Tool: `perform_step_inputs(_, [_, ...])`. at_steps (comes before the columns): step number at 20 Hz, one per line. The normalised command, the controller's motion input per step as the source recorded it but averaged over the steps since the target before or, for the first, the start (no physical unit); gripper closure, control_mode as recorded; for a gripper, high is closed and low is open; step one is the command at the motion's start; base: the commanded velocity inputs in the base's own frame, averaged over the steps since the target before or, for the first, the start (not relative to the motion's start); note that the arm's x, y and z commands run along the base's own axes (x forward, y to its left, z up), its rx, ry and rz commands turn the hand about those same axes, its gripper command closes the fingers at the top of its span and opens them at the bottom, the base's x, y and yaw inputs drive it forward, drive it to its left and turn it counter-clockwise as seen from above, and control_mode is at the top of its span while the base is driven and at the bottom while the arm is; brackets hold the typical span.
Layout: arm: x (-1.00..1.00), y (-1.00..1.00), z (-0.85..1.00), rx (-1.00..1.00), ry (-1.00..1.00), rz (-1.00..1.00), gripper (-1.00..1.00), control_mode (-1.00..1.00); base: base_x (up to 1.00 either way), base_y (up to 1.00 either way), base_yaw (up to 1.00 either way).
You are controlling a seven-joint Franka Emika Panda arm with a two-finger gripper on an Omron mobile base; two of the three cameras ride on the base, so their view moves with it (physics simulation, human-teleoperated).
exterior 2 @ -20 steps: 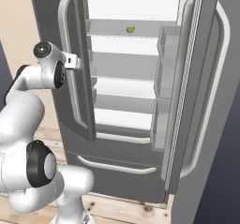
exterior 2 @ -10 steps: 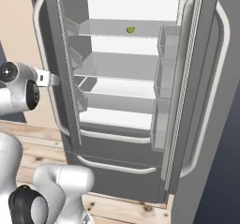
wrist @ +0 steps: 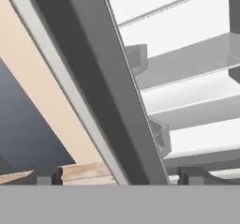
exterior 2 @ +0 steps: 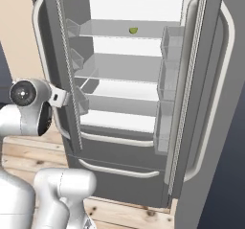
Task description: There is a bowl on the dining counter. Grab a lemon wedge from the fridge and place it in the bowl. Then get the liquor bottle and glass cup from the cabinet and place them next to the bowl.
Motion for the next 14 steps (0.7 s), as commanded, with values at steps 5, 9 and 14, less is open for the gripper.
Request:
perform_step_inputs(5, [0.05, -0.84, 0.12, 0.24, 0.08, 0.0, -1.0, -1.0, 0.0, 0.0, 0.0])
perform_step_inputs(9, [0.52, -0.6, 0.08, 0.23, 0.12, 0.0, -1.0, -1.0, 0.0, 0.0, 0.0])
perform_step_inputs(14, [0.82, -0.34, 0.03, 0.24, 0.19, 0.0, -1.0, -1.0, 0.0, 0.0, 0.0])
